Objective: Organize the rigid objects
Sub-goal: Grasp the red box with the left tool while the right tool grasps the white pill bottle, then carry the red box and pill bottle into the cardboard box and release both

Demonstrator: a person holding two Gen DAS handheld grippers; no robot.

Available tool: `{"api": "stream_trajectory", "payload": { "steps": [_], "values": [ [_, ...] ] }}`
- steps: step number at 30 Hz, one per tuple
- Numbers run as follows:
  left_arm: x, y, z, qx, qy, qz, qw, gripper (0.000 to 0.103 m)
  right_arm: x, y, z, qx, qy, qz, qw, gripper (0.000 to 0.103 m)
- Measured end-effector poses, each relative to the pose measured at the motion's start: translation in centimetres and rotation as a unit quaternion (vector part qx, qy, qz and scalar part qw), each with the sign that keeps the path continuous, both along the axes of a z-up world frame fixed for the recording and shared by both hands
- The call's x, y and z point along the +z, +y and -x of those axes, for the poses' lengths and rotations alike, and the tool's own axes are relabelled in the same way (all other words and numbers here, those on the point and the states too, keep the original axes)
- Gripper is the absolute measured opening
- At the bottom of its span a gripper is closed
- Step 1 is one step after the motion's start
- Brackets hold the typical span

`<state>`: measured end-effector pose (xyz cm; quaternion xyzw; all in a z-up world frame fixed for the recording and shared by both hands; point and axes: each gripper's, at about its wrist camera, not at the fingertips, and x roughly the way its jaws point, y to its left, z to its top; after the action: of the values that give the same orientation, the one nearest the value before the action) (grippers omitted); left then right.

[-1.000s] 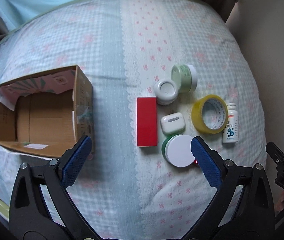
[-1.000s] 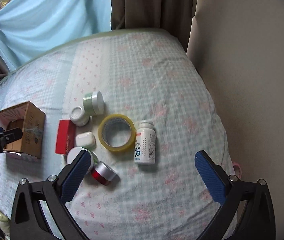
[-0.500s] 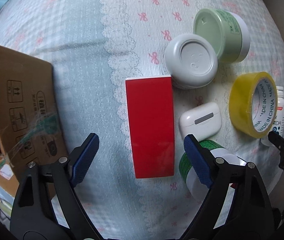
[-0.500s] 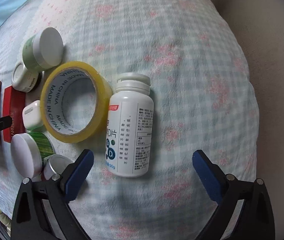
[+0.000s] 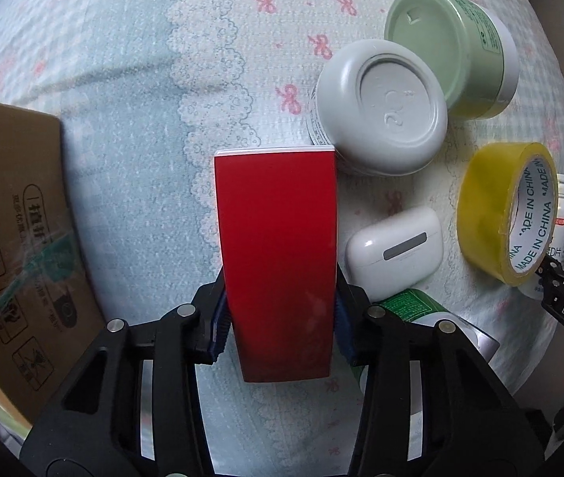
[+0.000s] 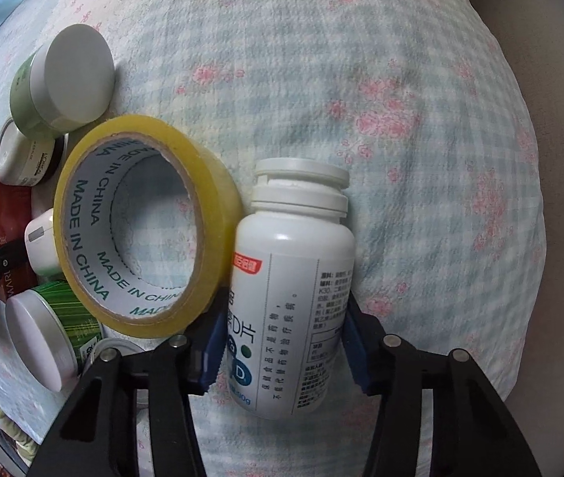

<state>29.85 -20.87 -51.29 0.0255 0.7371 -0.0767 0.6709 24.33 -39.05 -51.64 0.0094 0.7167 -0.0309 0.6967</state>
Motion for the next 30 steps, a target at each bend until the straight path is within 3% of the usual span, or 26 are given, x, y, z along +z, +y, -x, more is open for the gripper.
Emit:
{"api": "stream_trajectory", "payload": {
  "steps": [10,15,21,30],
  "values": [
    [4.4,1.6,1.9,0.013,-0.017,0.012,0.9997,0.038,4.6,-1.9,2.0,-0.037,-0.025,-0.030,0.999,0.047],
    [8.9,2.4,3.8,0.023,-0.054,0.032,0.9978,0.038,8.5,-2.3,2.8,-0.039,-0.056,-0.032,0.997,0.047],
    [15.0,4.9,6.2,0.048,-0.108,0.060,0.9912,0.038,15.3,-2.4,4.8,-0.026,-0.108,-0.032,0.993,0.047],
    [25.7,9.5,9.9,0.079,-0.189,0.095,0.9741,0.038,23.7,3.0,8.0,0.006,-0.180,-0.048,0.982,0.047]
  ]
}}
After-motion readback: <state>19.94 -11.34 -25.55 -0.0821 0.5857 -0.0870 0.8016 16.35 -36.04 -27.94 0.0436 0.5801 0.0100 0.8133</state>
